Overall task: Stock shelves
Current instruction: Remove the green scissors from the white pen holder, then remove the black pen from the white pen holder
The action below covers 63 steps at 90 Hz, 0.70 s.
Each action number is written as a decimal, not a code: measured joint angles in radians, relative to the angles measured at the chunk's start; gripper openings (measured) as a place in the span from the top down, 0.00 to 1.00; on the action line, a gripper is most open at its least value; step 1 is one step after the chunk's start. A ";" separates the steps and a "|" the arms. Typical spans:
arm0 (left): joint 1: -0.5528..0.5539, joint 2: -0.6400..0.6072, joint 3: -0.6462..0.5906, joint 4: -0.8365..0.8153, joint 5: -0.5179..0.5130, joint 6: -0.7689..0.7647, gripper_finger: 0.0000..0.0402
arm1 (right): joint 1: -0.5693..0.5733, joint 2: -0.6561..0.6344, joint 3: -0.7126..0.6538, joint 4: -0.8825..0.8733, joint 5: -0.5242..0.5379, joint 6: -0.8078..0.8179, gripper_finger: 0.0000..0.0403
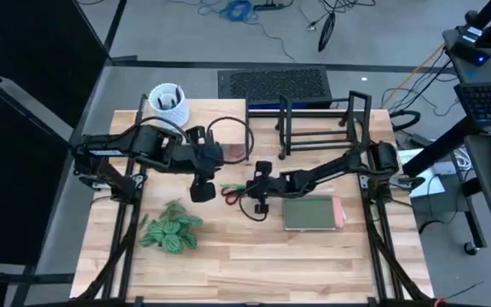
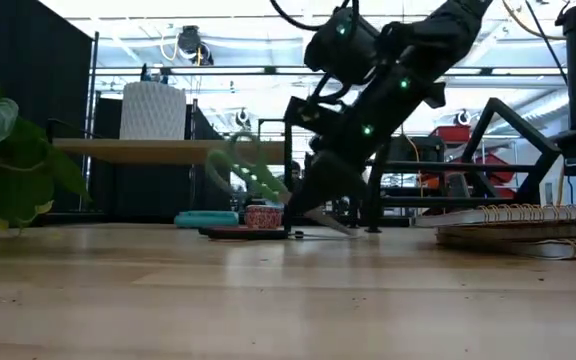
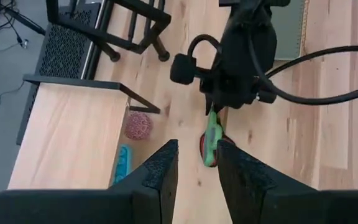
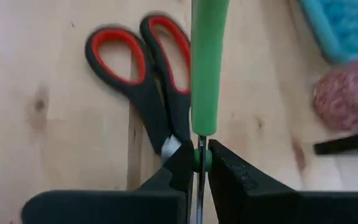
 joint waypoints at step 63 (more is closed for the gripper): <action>0.000 0.000 0.000 -0.009 0.000 0.000 0.76 | 0.008 -0.136 0.000 -0.098 -0.101 0.162 0.46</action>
